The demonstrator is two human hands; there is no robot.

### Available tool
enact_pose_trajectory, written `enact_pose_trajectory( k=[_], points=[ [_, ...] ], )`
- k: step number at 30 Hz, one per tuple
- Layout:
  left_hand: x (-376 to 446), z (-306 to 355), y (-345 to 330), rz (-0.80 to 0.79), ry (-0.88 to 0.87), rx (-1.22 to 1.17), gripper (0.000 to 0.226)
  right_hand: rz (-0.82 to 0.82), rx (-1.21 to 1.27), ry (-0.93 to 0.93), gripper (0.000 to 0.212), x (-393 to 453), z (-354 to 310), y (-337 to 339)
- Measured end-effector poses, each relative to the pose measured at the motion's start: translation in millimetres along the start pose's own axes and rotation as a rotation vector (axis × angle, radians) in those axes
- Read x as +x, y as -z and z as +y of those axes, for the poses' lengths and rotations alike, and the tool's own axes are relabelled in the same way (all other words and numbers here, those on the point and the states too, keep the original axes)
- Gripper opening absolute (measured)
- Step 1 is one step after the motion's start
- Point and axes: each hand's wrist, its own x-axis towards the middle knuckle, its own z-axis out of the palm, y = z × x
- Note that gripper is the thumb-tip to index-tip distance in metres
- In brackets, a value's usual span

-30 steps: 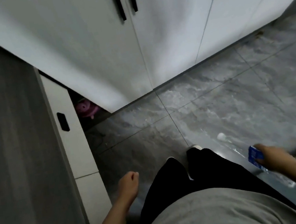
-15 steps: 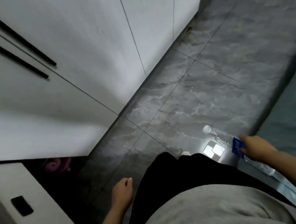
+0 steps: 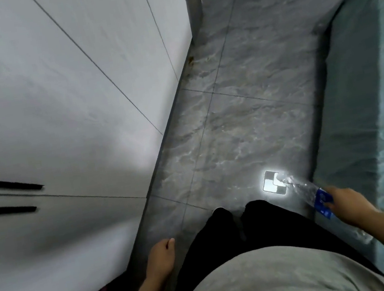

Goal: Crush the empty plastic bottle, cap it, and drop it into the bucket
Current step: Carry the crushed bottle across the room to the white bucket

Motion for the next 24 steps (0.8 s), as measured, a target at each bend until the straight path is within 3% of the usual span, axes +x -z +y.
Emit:
enact_pose_trajectory(
  k=[5,8,11,18,24],
  points=[
    [46,48,30,-0.055,-0.107,0.092,0.035,-0.033,0.127,-0.159,0.013,-17,24,-28],
    [66,84,38,-0.065,-0.155,0.130,0.032,-0.077,0.210,-0.261,0.030,-20,44,-40],
    [85,121,38,-0.084,-0.182,0.164,0.036,-0.102,0.284,-0.316,0.030,-12,58,-35],
    [105,195,25,-0.124,-0.168,0.238,0.037,-0.001,0.382,-0.328,0.030,40,76,32],
    [124,235,37,-0.108,-0.036,0.149,0.049,0.088,0.474,-0.306,0.027,96,76,100]
  ],
)
